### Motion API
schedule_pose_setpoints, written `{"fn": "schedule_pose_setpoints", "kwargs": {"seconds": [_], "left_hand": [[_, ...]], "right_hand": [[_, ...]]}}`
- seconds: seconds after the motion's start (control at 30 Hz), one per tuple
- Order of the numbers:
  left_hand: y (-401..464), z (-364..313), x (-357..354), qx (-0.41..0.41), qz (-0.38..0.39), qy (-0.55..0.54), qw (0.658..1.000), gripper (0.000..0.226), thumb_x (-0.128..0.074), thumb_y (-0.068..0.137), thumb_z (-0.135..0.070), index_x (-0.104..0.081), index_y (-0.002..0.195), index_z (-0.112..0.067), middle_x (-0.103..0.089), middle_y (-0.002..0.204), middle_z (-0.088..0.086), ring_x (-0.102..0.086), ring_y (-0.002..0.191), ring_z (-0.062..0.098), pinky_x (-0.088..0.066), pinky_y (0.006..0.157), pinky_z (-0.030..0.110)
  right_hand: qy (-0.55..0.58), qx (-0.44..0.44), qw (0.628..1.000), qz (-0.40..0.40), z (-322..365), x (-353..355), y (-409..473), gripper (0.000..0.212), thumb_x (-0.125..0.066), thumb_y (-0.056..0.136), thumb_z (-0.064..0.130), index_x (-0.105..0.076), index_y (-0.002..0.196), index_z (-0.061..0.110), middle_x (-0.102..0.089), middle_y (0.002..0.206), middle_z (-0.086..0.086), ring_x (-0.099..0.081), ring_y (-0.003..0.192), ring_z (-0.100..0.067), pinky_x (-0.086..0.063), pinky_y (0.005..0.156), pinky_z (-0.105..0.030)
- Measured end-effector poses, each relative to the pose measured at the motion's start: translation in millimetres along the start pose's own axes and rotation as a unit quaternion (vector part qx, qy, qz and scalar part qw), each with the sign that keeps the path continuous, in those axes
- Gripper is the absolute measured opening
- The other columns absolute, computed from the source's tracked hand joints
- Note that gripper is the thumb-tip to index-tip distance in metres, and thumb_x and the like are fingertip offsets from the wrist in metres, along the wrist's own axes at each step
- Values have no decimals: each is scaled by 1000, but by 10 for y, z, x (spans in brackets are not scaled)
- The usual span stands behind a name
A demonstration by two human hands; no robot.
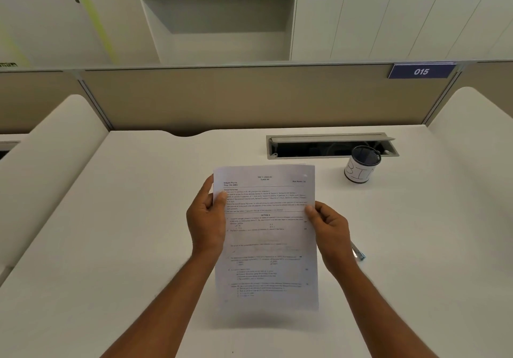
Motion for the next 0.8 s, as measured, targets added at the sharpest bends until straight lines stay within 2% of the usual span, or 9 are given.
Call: {"fn": "schedule_pose_setpoints", "kwargs": {"seconds": [0.07,0.13,0.23,0.27,0.43,0.5,0.57,0.63,0.8], "left_hand": [[-14,-4,-5,-6,12,4,1000,52,-61,100,-24,-51,126,-68,-75,104,-18,-71,79,-1,-52,54,12],[-25,0,-10,-1,26,12,1000,48,-61,100,-22,-52,133,-57,-73,107,-33,-71,84,-3,-52,56,11],[-33,12,-17,-8,41,32,999,47,-60,101,-21,-46,137,-47,-60,99,-56,-69,87,-11,-52,57,8],[-34,13,-16,-9,41,35,998,47,-61,101,-21,-46,137,-46,-62,99,-53,-69,87,-11,-52,57,8],[-10,-1,-5,4,6,45,999,49,-63,99,-25,-50,146,-34,-75,103,-12,-73,73,7,-53,53,11],[-7,-30,-8,9,-18,53,998,40,-63,99,-27,-59,138,-33,-75,102,-11,-73,71,9,-53,51,11],[-1,-52,-14,1,-30,59,998,21,-62,100,-27,-70,110,-43,-75,96,-16,-73,72,6,-52,50,10],[22,-79,-17,-14,-33,78,996,23,-61,100,-25,-69,89,-44,-74,88,-19,-72,72,8,-51,50,9],[149,-80,14,-54,10,144,988,11,-62,99,-22,-74,100,-21,-74,91,-11,-69,79,8,-49,59,8]], "right_hand": [[-4,-4,1000,-5,9,-4,11,18,-58,101,29,-76,100,30,-79,99,3,-76,86,-19,-62,72,-33],[-5,2,1000,-11,68,-11,49,18,-58,100,31,-76,99,30,-79,98,4,-76,86,-17,-62,69,-31],[-11,12,1000,-18,187,-9,137,18,-58,100,34,-75,99,30,-78,96,3,-75,86,-19,-63,70,-34],[-14,14,1000,-23,217,-7,164,18,-58,100,34,-75,99,28,-78,95,3,-75,85,-19,-63,70,-35],[-1,10,999,-44,259,-21,186,17,-61,98,33,-76,94,28,-78,90,2,-75,79,-16,-60,66,-31],[24,2,998,-49,227,-56,147,17,-62,98,30,-77,93,26,-78,90,0,-75,78,-17,-61,67,-33],[43,-1,998,-52,187,-91,93,18,-62,99,29,-77,92,24,-78,90,-3,-74,78,-19,-62,68,-36],[56,-5,997,-48,149,-107,38,20,-60,99,28,-77,90,23,-77,90,-5,-73,79,-20,-61,70,-41],[72,-26,996,-47,85,-9,-11,24,-58,101,19,-77,87,13,-77,88,-4,-72,79,-16,-60,63,-33]]}}
Point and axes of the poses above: each hand's wrist, its own y-axis towards the middle knuckle, its own x-axis out of the back of the hand, z = x × y, the point moved 2 cm from there along y, towards the middle knuckle
